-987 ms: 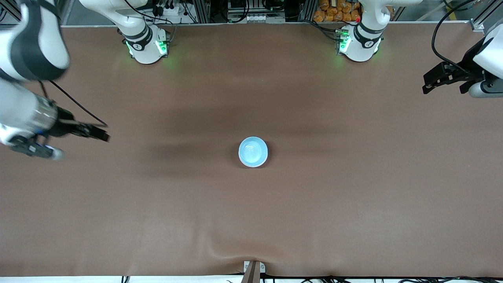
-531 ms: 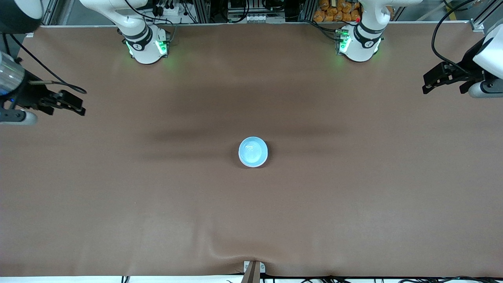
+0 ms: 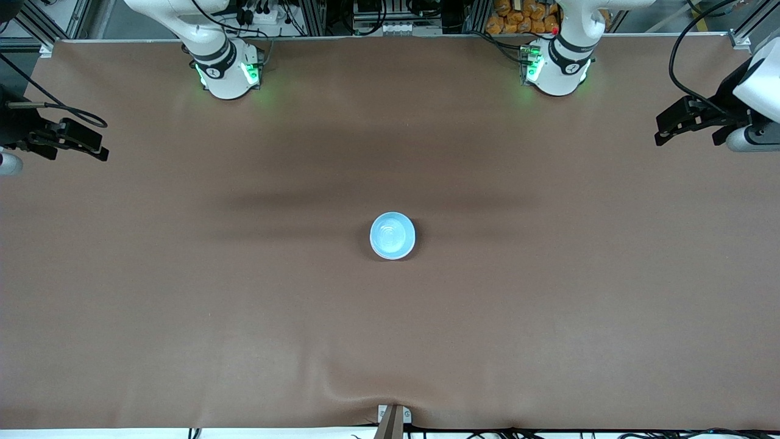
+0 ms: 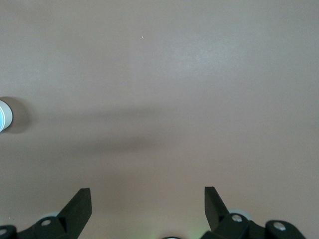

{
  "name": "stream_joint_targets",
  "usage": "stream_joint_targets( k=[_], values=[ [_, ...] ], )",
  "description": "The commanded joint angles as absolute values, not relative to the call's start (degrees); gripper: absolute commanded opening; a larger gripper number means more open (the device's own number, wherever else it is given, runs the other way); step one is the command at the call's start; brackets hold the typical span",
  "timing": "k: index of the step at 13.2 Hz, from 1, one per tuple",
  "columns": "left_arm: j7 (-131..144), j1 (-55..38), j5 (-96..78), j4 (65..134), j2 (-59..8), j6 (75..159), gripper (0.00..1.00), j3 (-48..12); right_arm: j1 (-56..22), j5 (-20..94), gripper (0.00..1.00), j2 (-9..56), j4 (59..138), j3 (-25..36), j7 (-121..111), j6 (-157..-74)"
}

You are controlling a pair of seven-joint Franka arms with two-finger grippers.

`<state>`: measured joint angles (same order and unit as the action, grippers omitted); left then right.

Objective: Stack pink and blue bowls on white bowl
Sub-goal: 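Open the right gripper and raise it away from the stack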

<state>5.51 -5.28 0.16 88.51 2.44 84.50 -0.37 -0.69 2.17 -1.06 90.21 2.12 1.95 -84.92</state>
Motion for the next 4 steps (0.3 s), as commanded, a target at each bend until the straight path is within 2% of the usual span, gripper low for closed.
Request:
stream_joint_targets(
  k=[1,4],
  values=[
    [4.57,-5.45,-0.62,87.80,2.11,84.20,1.00,-0.26,0.70,1.23,1.00,-0.97,89.47,0.88,1.32,-84.11],
    [4.57,-5.45,-0.62,87.80,2.11,84.20,1.00,-0.26,0.44,1.23,1.00,-0.97,89.21,0.88,1.32,-84.11]
  ],
)
